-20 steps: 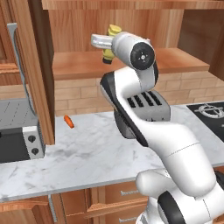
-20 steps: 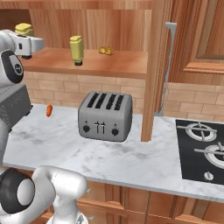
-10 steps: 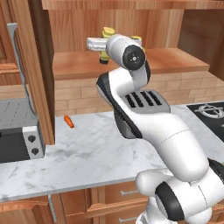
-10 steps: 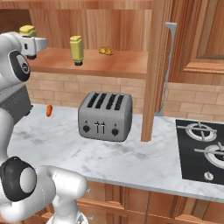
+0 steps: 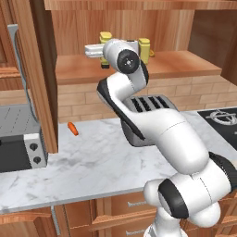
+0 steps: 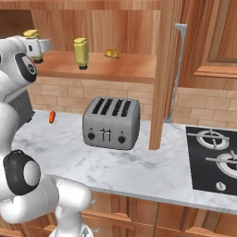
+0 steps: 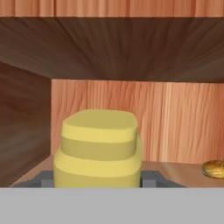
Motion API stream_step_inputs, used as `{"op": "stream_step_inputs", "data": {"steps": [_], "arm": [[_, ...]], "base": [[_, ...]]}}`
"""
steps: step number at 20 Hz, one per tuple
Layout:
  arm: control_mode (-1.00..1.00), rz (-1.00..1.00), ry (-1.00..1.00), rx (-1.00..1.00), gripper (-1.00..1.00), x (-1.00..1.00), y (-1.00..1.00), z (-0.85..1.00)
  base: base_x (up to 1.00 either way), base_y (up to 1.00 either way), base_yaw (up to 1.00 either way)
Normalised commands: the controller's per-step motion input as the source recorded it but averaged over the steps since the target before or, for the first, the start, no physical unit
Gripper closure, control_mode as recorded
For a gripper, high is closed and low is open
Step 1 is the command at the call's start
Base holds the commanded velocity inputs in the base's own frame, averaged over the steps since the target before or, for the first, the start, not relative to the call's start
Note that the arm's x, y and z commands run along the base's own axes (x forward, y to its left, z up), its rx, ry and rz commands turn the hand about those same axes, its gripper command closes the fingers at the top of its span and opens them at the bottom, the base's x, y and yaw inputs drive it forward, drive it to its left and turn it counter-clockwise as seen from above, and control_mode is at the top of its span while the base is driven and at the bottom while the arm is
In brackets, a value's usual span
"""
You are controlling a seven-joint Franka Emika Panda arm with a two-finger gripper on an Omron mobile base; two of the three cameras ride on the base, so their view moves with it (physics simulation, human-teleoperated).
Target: Pick the mustard and mustard from the counter and place them in the cabinet.
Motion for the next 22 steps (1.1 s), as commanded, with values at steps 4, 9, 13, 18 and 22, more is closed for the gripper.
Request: {"op": "stream_step_inputs", "data": {"steps": [4, 9, 13, 18, 22], "arm": [[-1.0, 0.0, 0.02, -0.09, 1.0, 0.29, 0.01, -0.11], [-1.0, 0.0, 0.0, -0.04, 1.0, 0.01, 0.0, -0.07], [-1.0, 0.0, 0.0, -0.06, 1.0, 0.0, 0.0, -0.22], [-1.0, 0.0, 0.0, -0.02, 1.0, 0.04, 0.0, -0.16], [-1.0, 0.0, 0.0, 0.0, 1.0, 0.18, 0.0, -0.05]], "base": [[0.0, 0.0, 0.0], [0.0, 0.0, 0.0], [0.0, 0.0, 0.0], [0.0, 0.0, 0.0], [0.0, 0.0, 0.0]]}}
